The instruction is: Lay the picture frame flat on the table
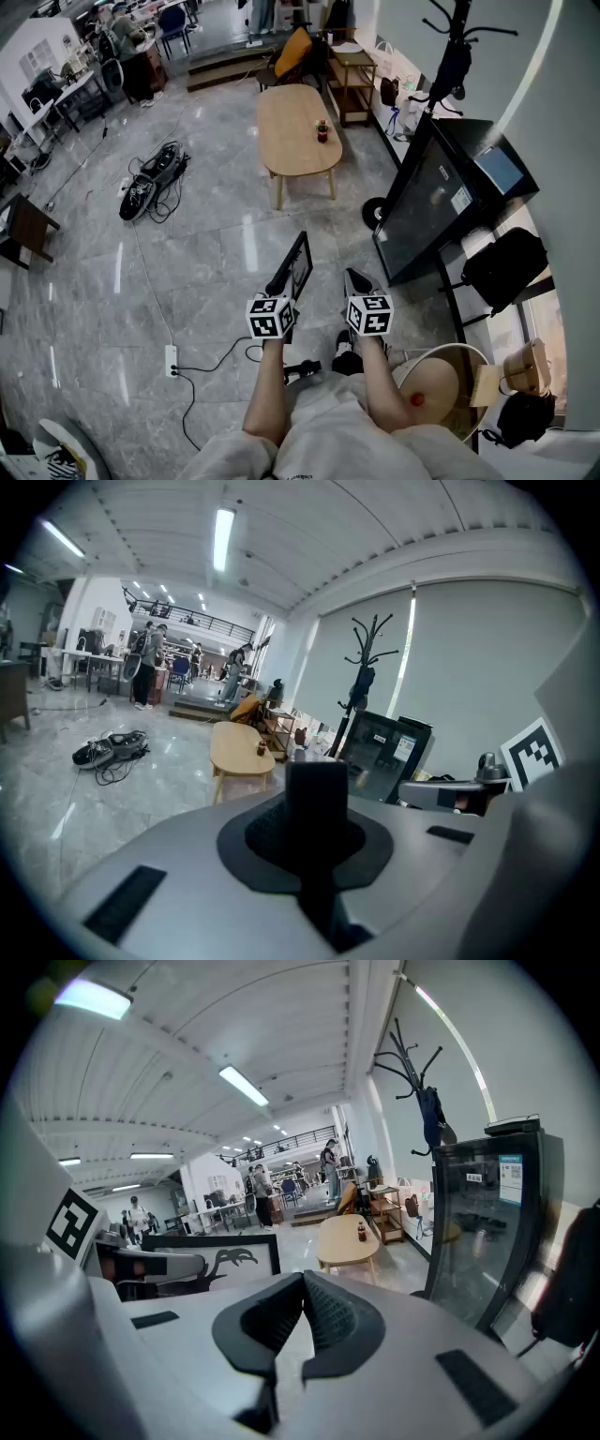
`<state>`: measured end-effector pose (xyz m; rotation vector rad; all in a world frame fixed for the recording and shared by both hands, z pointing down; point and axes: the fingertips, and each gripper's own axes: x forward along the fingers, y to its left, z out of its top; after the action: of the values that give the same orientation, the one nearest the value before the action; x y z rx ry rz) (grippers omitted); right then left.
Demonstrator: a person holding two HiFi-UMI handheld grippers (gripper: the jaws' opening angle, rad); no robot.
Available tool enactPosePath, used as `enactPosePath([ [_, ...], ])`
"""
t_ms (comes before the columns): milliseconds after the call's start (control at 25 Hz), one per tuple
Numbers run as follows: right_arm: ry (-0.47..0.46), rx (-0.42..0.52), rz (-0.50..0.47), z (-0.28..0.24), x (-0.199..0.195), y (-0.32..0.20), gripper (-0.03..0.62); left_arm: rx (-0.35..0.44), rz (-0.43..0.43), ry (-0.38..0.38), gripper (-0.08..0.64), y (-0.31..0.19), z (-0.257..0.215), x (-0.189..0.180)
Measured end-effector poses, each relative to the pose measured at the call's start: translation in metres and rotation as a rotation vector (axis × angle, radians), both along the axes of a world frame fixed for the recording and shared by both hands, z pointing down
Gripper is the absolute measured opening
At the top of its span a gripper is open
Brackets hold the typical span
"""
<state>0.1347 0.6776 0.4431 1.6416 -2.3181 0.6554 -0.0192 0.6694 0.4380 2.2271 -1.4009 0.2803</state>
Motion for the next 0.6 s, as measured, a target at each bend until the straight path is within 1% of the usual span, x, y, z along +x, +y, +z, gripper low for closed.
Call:
enactPosePath([
  [120,-0.023,0.011,-0.003,-0.005,0.006,-0.027,0.034,-0.001,-0.014,-0.012,0.026,-0.023,-0.001,0.006],
  [360,-0.038,0.044,-0.049,-0.023,0.016,-0.080,0.034,0.038,-0.058,-0.048,0.026,-0.064,-0.021,0.015],
  [440,-0.071,0.055,-0.061,-0.028,0.021,-0.095,0.034,0.053,-0.082,-0.055,0.026,-0.077,-0.027,0.018],
  [560,-0.161,0.063,-0.107,-0.033,0.030,-0.113,0.034,0.076,-0.121,-0.061,0.026,-0.095,-0.035,0.026],
  [600,-0.177,0.065,-0.121,-0.034,0.034,-0.119,0.034,0.083,-0.133,-0.065,0.026,-0.101,-0.037,0.030],
])
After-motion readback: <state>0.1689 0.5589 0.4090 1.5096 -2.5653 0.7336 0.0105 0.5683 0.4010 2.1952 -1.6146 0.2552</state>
